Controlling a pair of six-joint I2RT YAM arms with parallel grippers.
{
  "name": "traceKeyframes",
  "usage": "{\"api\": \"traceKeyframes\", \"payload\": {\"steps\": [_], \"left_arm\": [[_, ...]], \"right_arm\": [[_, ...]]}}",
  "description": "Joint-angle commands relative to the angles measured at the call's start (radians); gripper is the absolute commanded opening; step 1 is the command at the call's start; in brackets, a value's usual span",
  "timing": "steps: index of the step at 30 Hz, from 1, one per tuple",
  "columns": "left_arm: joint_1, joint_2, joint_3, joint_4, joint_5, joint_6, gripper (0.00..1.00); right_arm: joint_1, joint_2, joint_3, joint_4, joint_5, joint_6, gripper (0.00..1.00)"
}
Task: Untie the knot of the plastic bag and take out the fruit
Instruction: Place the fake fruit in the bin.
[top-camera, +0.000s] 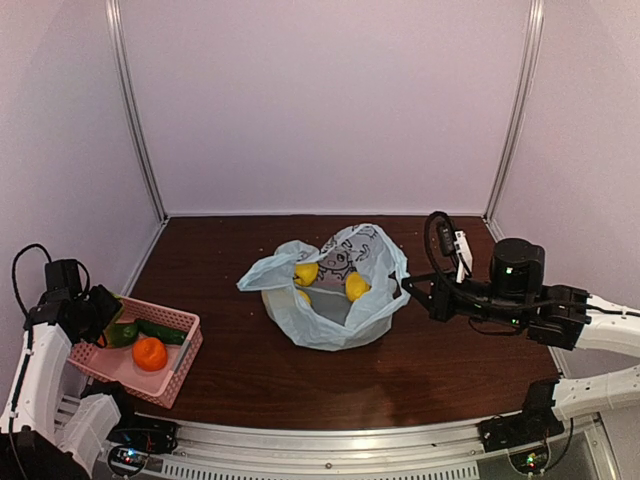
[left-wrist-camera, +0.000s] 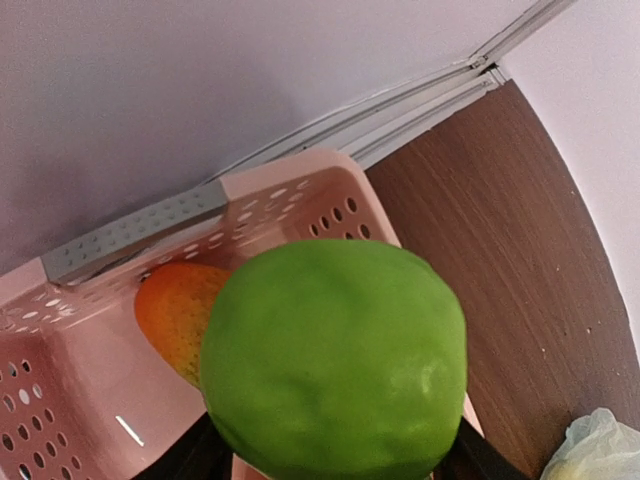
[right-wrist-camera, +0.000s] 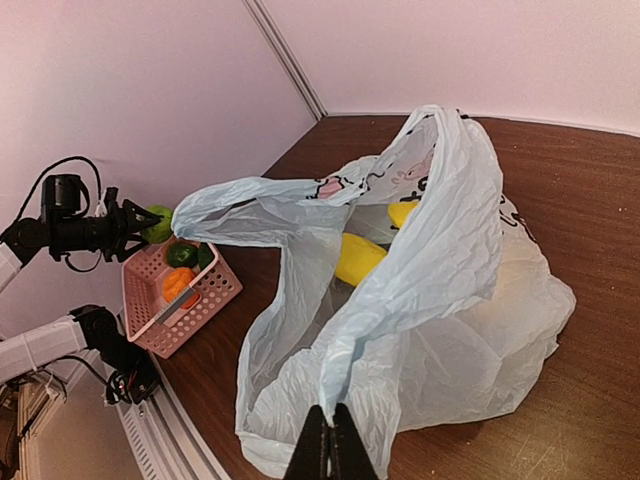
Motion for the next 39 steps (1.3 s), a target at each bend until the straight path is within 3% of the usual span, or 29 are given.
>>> {"api": "traceKeyframes", "payload": {"steps": [1, 7, 9, 13, 21, 31, 35, 39], "left_arm": [[0.008, -0.013, 0.038, -0.054, -0.108, -0.064, 0.55], [0.009, 0.001, 0.032, -0.037, -0.086, -0.048, 0.63], [0.009, 0.005, 0.033, -0.032, -0.075, -0.039, 0.72], [0.009, 0.002, 0.035, -0.028, -0.068, -0.031, 0.80], [0.008, -0.003, 0.048, 0.007, -0.002, 0.038, 0.88], [-0.002, 0.028, 0.129, 0.161, 0.367, 0.189, 0.91], [-0.090, 0.087, 0.228, 0.165, 0.416, 0.276, 0.91], [-0.341, 0.180, 0.337, 0.185, 0.388, 0.329, 0.91]], "right_arm": [[0.004, -0.025, -0.014, 0.008, 0.027, -0.003, 0.00], [0.004, -0.024, -0.011, 0.007, 0.027, -0.007, 0.00], [0.005, -0.024, -0.009, 0.005, 0.027, -0.009, 0.00], [0.004, -0.023, -0.008, 0.006, 0.026, -0.009, 0.00], [0.005, -0.027, -0.006, 0.005, 0.029, -0.009, 0.00], [0.004, -0.011, 0.007, 0.022, 0.031, -0.014, 0.00], [0.004, 0.004, 0.017, 0.024, 0.030, -0.020, 0.00], [0.004, 0.023, 0.024, 0.035, 0.020, -0.021, 0.00]]}}
